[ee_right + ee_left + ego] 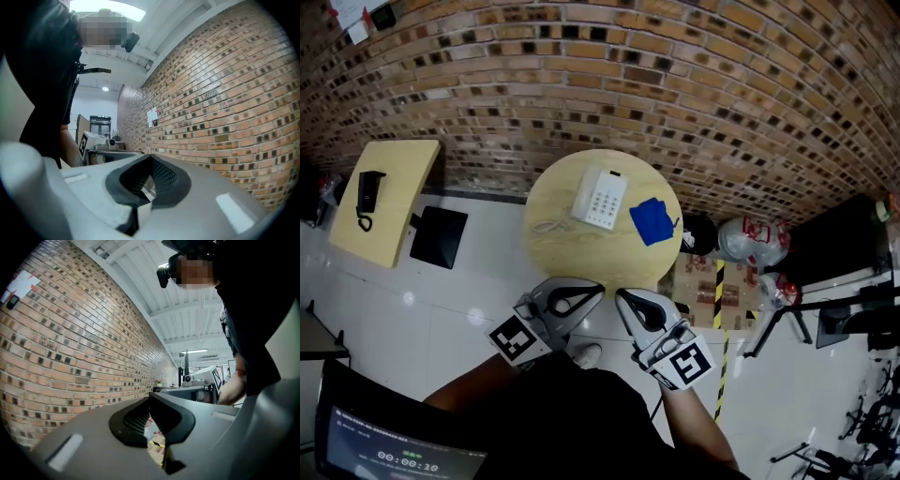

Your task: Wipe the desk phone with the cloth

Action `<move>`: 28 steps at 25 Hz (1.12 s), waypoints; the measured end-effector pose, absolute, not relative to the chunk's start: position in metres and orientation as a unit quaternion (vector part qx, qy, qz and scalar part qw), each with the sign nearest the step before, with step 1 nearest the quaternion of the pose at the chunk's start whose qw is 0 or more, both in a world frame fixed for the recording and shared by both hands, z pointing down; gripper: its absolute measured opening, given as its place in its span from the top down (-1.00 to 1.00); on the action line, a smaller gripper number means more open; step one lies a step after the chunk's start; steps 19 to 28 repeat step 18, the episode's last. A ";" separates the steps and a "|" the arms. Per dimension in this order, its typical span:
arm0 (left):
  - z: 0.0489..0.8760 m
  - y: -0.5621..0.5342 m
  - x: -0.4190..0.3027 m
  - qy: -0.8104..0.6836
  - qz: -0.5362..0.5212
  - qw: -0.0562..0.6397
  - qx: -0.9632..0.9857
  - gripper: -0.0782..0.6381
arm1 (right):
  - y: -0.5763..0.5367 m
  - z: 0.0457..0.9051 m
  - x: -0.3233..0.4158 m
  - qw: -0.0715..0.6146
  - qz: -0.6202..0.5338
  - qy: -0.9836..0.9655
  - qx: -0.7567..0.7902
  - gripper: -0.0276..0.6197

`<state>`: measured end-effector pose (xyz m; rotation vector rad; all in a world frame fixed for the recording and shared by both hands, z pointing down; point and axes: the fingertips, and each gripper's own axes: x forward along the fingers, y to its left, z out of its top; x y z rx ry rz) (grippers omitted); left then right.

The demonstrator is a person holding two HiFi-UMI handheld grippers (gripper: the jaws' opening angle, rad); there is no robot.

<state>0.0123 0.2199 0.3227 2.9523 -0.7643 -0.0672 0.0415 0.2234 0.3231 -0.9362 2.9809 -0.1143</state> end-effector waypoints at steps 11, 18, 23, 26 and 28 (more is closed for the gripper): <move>0.320 0.216 0.002 -0.248 -0.043 0.039 0.967 0.82 | 0.219 0.328 0.029 0.004 -0.032 0.954 -0.298 0.91; 0.326 0.209 0.003 -0.248 -0.025 0.048 0.967 0.82 | 0.213 0.328 0.029 0.006 -0.035 0.955 -0.294 0.92; 0.326 0.209 0.003 -0.248 -0.025 0.048 0.967 0.82 | 0.213 0.328 0.029 0.006 -0.035 0.955 -0.294 0.92; 0.326 0.209 0.003 -0.248 -0.025 0.048 0.967 0.82 | 0.213 0.328 0.029 0.006 -0.035 0.955 -0.294 0.92; 0.326 0.209 0.003 -0.248 -0.025 0.048 0.967 0.82 | 0.213 0.328 0.029 0.006 -0.035 0.955 -0.294 0.92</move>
